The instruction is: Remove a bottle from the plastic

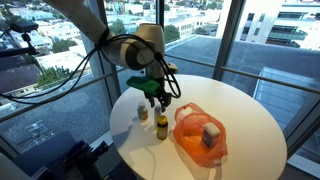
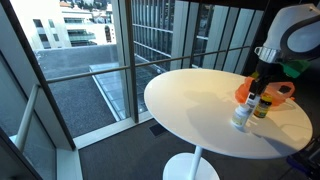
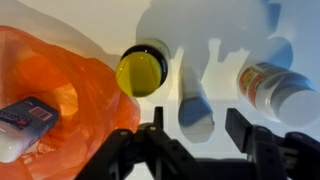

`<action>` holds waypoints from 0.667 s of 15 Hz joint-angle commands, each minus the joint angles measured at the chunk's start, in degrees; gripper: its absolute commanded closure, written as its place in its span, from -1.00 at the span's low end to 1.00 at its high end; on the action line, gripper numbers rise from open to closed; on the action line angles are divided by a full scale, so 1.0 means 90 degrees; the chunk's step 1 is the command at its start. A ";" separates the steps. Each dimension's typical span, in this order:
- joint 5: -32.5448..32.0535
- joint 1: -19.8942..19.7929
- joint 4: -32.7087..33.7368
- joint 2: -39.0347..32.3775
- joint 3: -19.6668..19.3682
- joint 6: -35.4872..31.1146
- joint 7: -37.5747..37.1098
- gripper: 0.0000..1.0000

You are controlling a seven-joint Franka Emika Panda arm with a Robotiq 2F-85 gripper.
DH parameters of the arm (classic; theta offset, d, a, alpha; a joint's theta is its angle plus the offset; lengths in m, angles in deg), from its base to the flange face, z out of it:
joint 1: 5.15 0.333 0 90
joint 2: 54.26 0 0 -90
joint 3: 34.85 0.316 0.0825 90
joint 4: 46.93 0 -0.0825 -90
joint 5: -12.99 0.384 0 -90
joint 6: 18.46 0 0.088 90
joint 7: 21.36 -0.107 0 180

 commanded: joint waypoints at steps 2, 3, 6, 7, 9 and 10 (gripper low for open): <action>0.0109 -0.0066 -0.0010 0.0430 -0.0007 0.0269 0.0116 -1.00; 0.0086 -0.0068 -0.0004 0.0504 -0.0013 0.0347 0.0117 -1.00; 0.0076 -0.0085 0.0017 0.0792 -0.0026 0.0822 0.0197 -1.00; 0.0055 -0.0089 0.0021 0.0889 -0.0034 0.0993 0.0191 -1.00; 0.0068 -0.0095 0.0032 0.1117 -0.0048 0.1378 0.0225 -1.00; 0.0071 -0.0098 0.0044 0.1226 -0.0055 0.1562 0.0242 -1.00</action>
